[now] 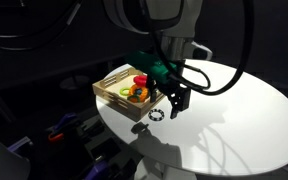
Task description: Put the ring onto the tray
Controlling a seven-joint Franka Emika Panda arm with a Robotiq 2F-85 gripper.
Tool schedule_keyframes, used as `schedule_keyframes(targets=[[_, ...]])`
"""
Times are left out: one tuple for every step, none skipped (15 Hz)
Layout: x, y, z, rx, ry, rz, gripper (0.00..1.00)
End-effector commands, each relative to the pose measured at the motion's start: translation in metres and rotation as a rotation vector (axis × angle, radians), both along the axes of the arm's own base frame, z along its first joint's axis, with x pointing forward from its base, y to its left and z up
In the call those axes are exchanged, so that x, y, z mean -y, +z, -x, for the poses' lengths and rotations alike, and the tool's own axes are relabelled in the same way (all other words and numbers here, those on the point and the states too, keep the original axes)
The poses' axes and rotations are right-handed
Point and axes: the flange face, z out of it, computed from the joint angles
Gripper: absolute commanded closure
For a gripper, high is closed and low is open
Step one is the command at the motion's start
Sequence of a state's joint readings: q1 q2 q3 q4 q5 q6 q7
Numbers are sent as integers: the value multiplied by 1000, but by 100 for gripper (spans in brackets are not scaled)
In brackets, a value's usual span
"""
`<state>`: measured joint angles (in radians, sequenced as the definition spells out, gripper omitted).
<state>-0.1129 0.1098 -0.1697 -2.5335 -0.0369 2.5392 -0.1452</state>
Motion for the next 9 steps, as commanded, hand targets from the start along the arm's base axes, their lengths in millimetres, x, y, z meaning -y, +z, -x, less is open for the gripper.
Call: schedule_keyframes(targets=[[-3, -21, -17, 18, -24, -6, 0], [-5, -27, -20, 23, -23, -6, 0], [-6, -32, -22, 26, -22, -6, 0], [-7, -38, -24, 31, -22, -2, 0], [-8, -43, -26, 32, -21, 0, 0], [-8, -47, -28, 34, -20, 3, 0], [-8, -52, -29, 29, -16, 3, 0], [-9, -56, -29, 27, -14, 4, 0], [-9, -59, -30, 25, -13, 5, 0]])
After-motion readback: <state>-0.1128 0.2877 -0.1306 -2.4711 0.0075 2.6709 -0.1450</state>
